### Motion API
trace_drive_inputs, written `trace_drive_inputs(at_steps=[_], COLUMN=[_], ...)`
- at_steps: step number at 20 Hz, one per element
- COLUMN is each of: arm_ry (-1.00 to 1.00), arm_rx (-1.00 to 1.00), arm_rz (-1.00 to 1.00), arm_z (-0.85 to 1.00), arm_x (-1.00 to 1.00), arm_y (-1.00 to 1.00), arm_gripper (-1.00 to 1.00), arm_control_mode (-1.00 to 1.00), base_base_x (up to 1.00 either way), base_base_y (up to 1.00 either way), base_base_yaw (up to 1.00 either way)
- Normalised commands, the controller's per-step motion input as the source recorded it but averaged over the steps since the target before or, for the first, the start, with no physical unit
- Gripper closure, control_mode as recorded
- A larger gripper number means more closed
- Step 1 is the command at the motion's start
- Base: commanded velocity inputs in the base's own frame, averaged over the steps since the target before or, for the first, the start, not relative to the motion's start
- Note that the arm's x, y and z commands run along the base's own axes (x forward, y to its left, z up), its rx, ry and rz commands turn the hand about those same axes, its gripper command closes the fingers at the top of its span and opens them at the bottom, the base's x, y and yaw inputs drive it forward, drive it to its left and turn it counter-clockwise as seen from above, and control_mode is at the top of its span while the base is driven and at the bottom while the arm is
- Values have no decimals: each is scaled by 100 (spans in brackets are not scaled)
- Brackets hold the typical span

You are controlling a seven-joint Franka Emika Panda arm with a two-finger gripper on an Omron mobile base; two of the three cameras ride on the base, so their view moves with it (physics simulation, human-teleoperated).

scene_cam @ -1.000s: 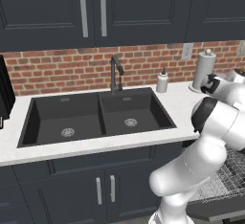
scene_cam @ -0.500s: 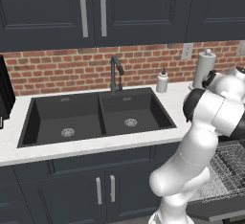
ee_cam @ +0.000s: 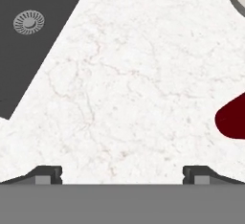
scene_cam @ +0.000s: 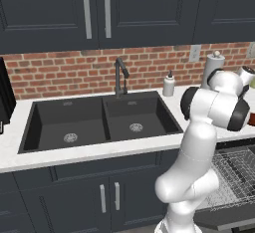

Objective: Pick up the cup and bowl from the counter, place them in the dishwasher, and close the dishwasher door.

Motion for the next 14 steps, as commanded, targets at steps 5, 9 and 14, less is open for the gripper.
trace_drive_inputs(at_steps=[5, 9, 14], arm_ry=[0, 0, 0], arm_rx=[0, 0, 0], arm_rz=[0, 0, 0], arm_z=[0, 0, 0], arm_x=[7, 12, 13], arm_y=[-33, -22, -23], arm_gripper=[-100, -100, -100], arm_control_mode=[-100, -100, -100], base_base_x=[0, 0, 0], base_base_y=[0, 0, 0], base_base_yaw=[0, 0, 0])
